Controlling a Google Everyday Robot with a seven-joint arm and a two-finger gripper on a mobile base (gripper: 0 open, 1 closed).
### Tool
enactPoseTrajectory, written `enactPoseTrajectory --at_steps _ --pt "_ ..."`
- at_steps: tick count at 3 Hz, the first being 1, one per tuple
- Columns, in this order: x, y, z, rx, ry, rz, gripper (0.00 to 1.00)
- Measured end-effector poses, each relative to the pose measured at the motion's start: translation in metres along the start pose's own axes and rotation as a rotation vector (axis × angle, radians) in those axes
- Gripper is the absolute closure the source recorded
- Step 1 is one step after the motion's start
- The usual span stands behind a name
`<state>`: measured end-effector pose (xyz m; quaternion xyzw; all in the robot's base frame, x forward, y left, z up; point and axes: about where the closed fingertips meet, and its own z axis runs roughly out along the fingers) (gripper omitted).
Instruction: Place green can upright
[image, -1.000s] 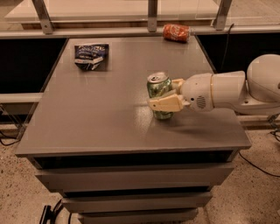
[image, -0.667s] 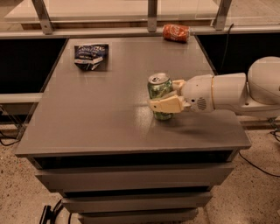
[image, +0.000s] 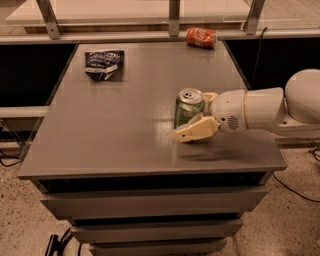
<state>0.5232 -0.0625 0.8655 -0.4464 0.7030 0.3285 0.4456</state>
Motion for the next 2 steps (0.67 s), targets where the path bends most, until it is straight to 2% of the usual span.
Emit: enactPoseTrajectory --at_steps 2 --pt "0.0053 -0.0047 -0.0139 0.005 0.052 -0.041 0.0"
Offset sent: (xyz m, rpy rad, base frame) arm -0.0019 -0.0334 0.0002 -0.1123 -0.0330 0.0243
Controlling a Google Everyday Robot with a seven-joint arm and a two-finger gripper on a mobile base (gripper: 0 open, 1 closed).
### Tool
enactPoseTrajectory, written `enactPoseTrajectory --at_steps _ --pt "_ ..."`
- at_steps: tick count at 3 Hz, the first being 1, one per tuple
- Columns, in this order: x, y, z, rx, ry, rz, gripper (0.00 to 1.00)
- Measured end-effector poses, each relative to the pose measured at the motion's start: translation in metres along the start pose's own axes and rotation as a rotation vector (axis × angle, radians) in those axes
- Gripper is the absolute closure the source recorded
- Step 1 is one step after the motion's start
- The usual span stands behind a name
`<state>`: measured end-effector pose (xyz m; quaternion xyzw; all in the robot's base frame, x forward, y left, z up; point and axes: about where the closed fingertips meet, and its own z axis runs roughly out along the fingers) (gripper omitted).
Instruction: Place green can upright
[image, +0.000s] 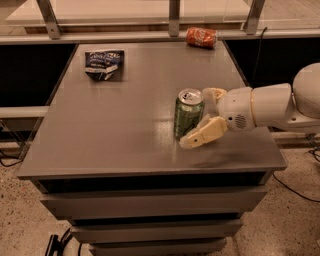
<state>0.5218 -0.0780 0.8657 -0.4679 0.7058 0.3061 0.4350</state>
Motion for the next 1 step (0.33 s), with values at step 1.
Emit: enactPoseTrajectory --at_steps 1 --pt "0.0004 0.0 -0.0004 -0.001 0.002 -0.002 0.0"
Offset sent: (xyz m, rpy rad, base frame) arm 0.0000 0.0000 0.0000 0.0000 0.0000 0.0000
